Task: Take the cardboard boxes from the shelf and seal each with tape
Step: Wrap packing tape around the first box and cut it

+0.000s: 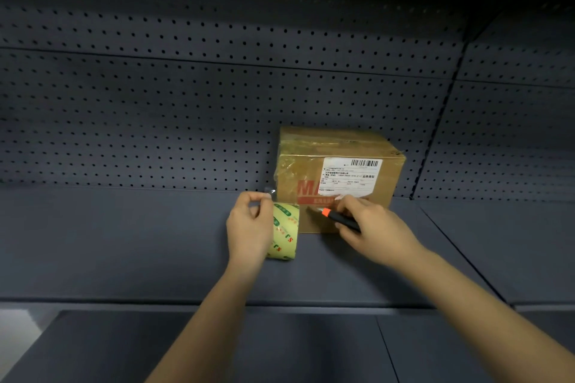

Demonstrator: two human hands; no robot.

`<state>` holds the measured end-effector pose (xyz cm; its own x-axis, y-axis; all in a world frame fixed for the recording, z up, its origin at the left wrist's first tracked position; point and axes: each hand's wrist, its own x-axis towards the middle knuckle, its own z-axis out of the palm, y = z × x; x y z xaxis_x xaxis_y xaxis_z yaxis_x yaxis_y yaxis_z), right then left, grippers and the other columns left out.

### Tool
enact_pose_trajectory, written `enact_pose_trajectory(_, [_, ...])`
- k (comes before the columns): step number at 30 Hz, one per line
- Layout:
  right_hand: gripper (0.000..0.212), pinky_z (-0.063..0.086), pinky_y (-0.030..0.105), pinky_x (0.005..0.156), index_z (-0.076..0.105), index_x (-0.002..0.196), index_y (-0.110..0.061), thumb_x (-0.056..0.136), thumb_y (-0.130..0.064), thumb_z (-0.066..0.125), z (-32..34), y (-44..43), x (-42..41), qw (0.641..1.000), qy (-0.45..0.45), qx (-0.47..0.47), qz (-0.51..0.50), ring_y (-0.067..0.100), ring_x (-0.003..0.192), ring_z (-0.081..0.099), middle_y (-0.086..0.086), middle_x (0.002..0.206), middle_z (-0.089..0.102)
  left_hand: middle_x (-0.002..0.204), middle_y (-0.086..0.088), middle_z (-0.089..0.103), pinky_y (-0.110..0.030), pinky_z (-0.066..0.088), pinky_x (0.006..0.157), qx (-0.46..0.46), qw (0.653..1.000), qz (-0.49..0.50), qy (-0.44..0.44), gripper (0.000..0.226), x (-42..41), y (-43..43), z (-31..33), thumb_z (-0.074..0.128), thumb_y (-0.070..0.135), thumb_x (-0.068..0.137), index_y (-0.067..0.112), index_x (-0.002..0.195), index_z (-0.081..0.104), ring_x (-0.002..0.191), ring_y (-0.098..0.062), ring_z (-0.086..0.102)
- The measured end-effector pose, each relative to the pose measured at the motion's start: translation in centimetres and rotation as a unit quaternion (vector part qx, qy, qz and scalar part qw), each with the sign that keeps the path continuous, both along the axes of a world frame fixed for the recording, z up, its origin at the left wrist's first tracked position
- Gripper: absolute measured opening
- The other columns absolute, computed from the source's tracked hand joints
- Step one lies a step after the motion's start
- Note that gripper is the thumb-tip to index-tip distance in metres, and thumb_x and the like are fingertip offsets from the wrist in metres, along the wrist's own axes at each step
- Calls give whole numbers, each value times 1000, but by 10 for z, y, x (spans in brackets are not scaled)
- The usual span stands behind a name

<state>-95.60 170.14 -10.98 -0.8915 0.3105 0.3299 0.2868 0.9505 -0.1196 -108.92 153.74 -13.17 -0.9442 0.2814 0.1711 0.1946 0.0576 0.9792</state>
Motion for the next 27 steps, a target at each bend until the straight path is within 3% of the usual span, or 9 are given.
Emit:
enact_pose_trajectory(3, [15,48,33,63,51,104,-26,92,-32,58,10,-4,4,996,81,-27,26,17,81,58,-10,97,59,54,7,50,-24,36,45,5,1000,-20,-3,12,4,4,0,57,35,96,24,93,60,46,-8,44])
enact_pose_trajectory(5, [16,48,33,62,52,104,-25,90,-32,59,19,-9,4,995,90,-10,45,18,79,58,-8,95,59,60,8,60,-15,38,41,12,999,-27,-13,20,6,6,1,67,40,90,22,93,59,43,1,50])
enact_pose_trajectory(10, [21,48,34,65,49,109,-23,92,-35,52,31,-18,-6,992,17,118,35,23,89,60,-4,101,58,69,5,67,-11,36,38,7,999,-29,-13,25,9,8,1,73,35,86,19,97,57,43,7,53])
enact_pose_trajectory(13, [23,40,32,62,49,114,-22,93,-32,50,36,-15,-8,986,-50,158,-8,27,93,61,-1,104,57,70,6,66,-13,35,38,2,1000,-24,-9,24,8,7,1,74,33,86,18,96,58,38,5,48])
enact_pose_trajectory(18, [24,48,33,69,50,110,-24,90,-36,55,30,-11,1,991,-58,116,-16,24,92,61,-4,104,58,63,8,65,-13,36,38,19,999,-24,-26,23,7,5,-1,74,31,87,17,97,58,40,5,51])
enact_pose_trajectory(24, [35,46,31,71,48,112,-23,92,-50,58,-18,5,-3,997,-76,-18,-14,18,97,57,-4,112,58,63,7,63,-14,34,37,15,999,-30,-18,23,9,1,-3,73,34,87,19,96,58,37,4,45])
enact_pose_trajectory(27, [39,44,28,70,50,112,-24,91,-55,57,-30,7,-3,995,-94,-35,-2,16,96,56,-6,110,57,67,4,66,-16,36,39,17,999,-31,-22,25,6,0,-4,73,35,86,19,97,58,40,4,48])
